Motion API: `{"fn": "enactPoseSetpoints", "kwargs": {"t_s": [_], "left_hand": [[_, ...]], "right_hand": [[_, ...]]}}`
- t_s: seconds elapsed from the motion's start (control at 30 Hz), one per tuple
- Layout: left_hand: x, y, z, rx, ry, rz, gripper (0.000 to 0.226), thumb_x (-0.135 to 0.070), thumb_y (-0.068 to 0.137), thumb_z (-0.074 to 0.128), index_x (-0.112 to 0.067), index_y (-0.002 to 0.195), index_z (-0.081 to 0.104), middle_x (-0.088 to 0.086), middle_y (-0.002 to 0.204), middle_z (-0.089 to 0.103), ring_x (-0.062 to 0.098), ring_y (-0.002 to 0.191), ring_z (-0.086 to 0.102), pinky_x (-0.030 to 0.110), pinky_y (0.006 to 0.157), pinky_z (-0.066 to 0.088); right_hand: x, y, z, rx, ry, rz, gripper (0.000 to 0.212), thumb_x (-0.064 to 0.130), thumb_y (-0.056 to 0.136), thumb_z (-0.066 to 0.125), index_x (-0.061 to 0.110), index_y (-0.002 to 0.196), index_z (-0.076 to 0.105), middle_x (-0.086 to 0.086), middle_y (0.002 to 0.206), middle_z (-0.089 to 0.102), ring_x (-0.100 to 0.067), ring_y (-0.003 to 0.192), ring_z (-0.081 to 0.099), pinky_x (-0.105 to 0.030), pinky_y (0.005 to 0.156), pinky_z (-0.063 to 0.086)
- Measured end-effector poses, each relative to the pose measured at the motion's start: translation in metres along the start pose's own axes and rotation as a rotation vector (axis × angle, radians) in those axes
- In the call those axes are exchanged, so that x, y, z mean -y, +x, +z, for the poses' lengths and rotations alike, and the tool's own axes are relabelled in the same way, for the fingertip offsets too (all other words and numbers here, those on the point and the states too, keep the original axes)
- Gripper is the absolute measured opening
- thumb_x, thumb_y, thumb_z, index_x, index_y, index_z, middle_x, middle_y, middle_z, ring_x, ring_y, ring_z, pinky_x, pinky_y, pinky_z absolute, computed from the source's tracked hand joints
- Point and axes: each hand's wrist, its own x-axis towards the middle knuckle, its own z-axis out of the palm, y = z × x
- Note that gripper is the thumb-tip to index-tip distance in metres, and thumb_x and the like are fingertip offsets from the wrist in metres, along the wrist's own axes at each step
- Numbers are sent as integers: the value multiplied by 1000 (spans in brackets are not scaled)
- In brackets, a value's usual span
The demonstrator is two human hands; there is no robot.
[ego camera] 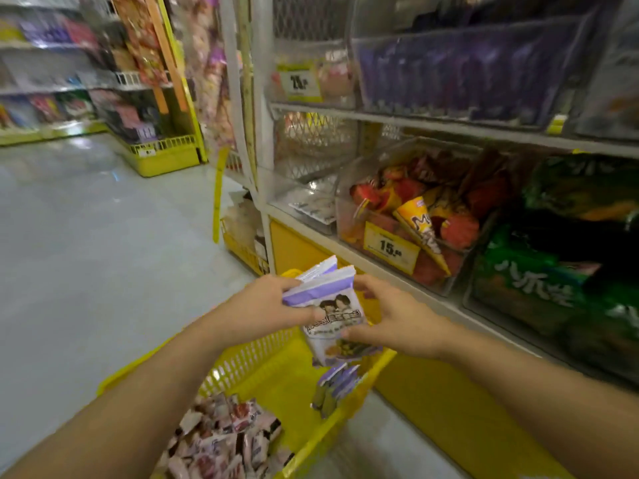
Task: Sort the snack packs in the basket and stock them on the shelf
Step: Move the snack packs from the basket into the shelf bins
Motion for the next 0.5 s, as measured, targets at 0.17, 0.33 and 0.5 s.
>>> {"fn": "enactPoseSetpoints", "kwargs": {"t_s": [0.17,0.33,0.5], "left_hand": [[-71,-29,-13,3,-167,91,14,-47,66,79,-38,74,73,-9,70,71,1,63,60,20,63,51],[-123,-38,-6,-13,-321,183,23,-40,76,74,-42,98,71,-12,95,75,1,85,68,19,69,54],[-154,-29,13,-146,-656,141,72,-39,73,79,-33,136,45,-5,133,60,12,121,57,35,98,48]], "right_hand": [[31,-48,-36,-83,335,9,45,24,78,77,19,115,53,4,117,64,-8,105,64,-36,89,54],[42,-81,-51,-154,563,-40,31,21,86,68,19,117,61,5,99,73,-8,85,69,-22,70,54],[40,-91,-54,-252,885,0,40,35,73,73,16,107,66,-23,95,64,-32,80,60,-44,76,48]]}}
